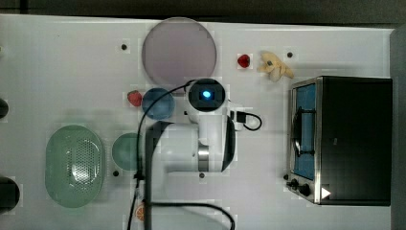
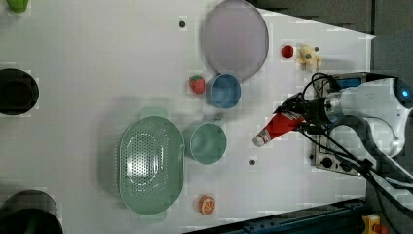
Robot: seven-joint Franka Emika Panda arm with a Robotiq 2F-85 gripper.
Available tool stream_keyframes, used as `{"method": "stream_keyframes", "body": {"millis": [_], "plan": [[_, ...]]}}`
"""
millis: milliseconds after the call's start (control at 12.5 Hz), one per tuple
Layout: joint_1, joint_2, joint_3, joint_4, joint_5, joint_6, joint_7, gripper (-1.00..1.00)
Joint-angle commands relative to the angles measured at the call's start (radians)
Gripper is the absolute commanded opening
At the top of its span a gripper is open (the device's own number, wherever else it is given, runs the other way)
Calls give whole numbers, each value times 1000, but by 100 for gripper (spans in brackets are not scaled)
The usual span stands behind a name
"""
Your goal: Pick Ketchup from oven and place it on table.
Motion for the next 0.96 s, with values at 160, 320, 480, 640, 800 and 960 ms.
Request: {"method": "stream_keyframes", "body": {"millis": [160, 320, 480, 640, 800, 960], "plan": [[-33, 88, 12, -8, -2, 106, 4, 96], [-31, 99, 13, -7, -2, 132, 4, 100], [-30, 53, 13, 1, -2, 126, 25, 100], [-31, -41, 12, 28, -2, 96, 60, 100], [-31, -151, 12, 85, -4, 10, 69, 100], [-30, -242, 15, 168, -4, -134, 71, 100]]}}
